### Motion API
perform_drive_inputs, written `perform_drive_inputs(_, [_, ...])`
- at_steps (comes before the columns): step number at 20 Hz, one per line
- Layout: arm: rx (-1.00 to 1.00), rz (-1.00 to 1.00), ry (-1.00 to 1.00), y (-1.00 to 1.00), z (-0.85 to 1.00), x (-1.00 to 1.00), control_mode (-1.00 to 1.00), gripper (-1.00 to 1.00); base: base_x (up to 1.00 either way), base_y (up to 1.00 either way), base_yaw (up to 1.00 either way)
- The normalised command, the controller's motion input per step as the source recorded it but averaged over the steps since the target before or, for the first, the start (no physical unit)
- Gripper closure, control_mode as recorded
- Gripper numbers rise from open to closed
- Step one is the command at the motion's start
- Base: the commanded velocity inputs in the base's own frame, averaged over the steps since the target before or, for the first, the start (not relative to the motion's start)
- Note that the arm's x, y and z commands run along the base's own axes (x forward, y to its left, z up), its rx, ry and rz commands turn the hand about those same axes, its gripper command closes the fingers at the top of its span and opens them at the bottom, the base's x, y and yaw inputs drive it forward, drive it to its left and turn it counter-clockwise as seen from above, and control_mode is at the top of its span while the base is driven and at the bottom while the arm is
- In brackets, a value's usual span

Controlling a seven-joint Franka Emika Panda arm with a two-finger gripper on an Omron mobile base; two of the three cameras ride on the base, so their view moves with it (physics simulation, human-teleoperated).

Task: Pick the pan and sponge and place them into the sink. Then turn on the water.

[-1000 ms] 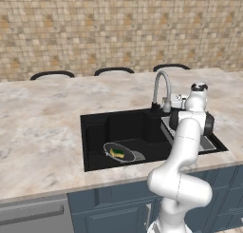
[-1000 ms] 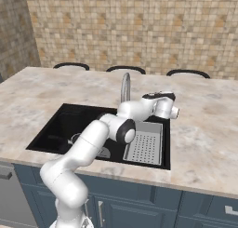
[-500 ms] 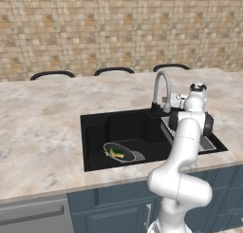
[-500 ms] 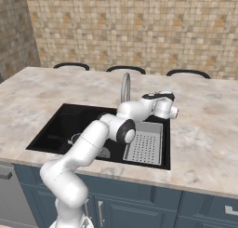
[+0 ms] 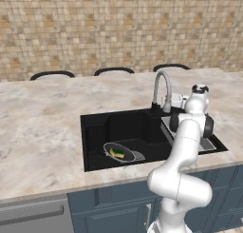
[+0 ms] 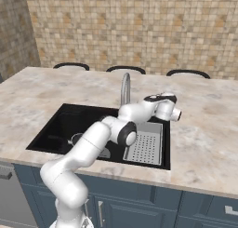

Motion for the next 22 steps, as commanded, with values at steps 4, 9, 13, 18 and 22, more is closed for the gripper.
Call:
perform_drive_inputs(4, [-0.06,-0.09,0.00,0.05,-0.29,0.32,-1.00,-1.00,0.00,0.00,0.00])
perform_drive_inputs(9, [-0.10,-0.08,0.00,0.08,-0.24,0.42,-1.00,-1.00,0.00,0.00,0.00])
perform_drive_inputs(13, [-0.07,-0.08,0.02,0.00,-0.12,0.47,-1.00,-1.00,0.00,0.00,0.00])
perform_drive_inputs(18, [-0.06,-0.05,0.05,0.05,-0.15,0.49,-1.00,-1.00,0.00,0.00,0.00])
perform_drive_inputs(22, [-0.03,0.01,0.10,0.06,-0.14,0.57,-1.00,-1.00,0.00,0.00,0.00])
